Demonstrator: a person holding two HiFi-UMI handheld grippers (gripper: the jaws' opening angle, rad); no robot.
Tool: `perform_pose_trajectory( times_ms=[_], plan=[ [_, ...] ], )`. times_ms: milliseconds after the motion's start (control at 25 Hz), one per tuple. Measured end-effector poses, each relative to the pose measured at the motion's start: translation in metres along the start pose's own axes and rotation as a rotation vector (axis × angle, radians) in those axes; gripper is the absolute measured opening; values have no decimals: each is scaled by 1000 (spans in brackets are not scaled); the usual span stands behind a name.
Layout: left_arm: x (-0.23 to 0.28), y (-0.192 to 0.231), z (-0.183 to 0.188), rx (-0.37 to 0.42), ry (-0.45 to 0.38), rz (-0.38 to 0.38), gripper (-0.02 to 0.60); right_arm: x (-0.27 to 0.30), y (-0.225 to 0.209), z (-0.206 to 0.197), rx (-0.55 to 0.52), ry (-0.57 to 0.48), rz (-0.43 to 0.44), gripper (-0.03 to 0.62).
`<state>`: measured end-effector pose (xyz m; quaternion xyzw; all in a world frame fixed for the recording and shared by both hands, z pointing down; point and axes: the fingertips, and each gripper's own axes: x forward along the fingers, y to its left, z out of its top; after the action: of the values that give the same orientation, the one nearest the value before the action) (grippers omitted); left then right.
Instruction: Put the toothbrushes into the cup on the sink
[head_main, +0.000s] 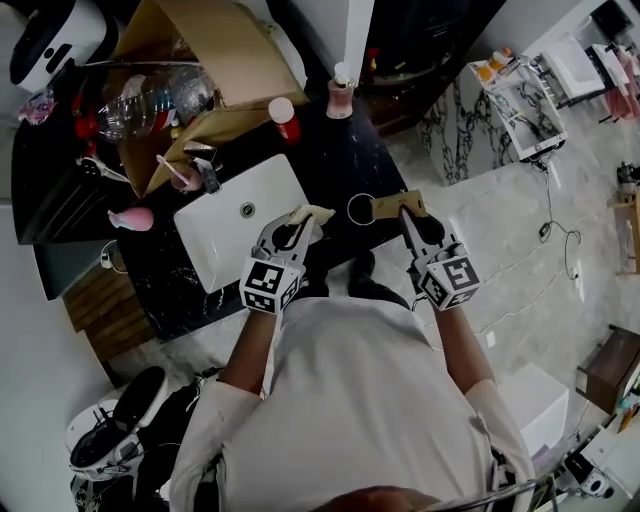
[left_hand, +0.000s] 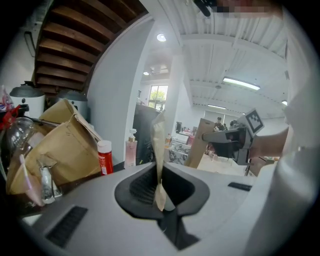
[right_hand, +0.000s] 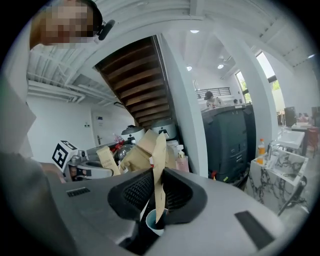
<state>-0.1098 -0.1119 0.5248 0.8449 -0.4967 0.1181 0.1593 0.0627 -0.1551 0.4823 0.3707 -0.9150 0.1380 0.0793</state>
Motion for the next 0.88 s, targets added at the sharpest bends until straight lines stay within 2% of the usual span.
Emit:
perform_pose_trajectory(
  times_ms=[520, 880],
  plan=[
    [-14, 13, -14, -43, 15, 78, 29, 33, 9, -31, -24, 61, 90, 67],
    [-13, 19, -21, -61, 34, 89, 29, 53, 12, -57, -48, 109, 110, 67]
  ],
)
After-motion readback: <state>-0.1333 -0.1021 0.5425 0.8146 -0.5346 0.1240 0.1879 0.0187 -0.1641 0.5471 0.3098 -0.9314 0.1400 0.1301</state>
